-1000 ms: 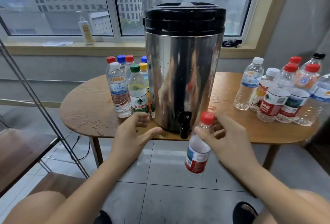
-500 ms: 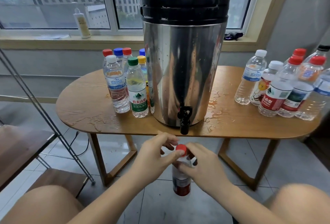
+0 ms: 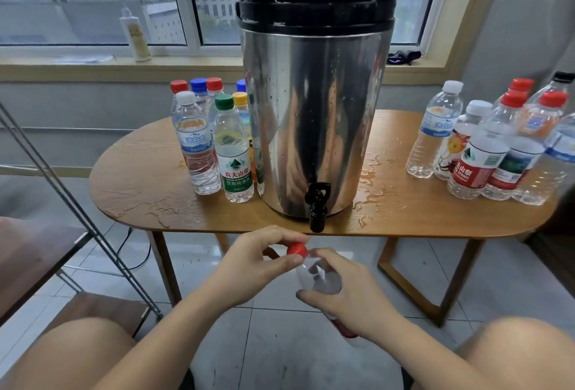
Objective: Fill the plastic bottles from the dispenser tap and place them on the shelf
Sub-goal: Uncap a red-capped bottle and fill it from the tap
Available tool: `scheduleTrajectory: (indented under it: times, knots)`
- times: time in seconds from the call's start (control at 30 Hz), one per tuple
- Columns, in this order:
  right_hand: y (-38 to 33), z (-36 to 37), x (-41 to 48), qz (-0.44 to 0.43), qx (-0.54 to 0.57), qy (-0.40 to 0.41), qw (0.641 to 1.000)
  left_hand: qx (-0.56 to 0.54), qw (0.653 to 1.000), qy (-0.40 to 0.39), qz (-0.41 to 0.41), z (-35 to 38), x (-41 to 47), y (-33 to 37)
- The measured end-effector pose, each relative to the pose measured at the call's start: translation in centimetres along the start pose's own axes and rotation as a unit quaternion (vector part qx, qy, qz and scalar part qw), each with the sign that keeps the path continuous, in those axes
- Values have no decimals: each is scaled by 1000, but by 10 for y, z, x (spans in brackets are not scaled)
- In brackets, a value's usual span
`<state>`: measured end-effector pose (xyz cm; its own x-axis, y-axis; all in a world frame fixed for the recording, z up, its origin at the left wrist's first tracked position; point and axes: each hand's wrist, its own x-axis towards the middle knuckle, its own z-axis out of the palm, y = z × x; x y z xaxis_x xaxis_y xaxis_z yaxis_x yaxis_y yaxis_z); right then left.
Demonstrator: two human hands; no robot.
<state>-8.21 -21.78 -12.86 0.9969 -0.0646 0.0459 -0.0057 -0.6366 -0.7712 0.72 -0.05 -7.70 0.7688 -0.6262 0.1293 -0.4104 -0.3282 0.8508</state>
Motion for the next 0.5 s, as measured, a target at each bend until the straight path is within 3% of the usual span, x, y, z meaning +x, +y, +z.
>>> scheduleTrajectory:
  times: [0.1, 0.23, 0.5]
  knots:
    - [0, -2, -2, -9, 3, -26, 1000, 10, 1000, -10, 1, -4, -1, -6]
    - [2, 1, -1, -19, 16, 19, 1000, 65, 997, 36, 12, 4, 2, -8]
    - [4, 6, -1, -27, -60, 17, 998, 217, 973, 68, -42, 15, 7, -10]
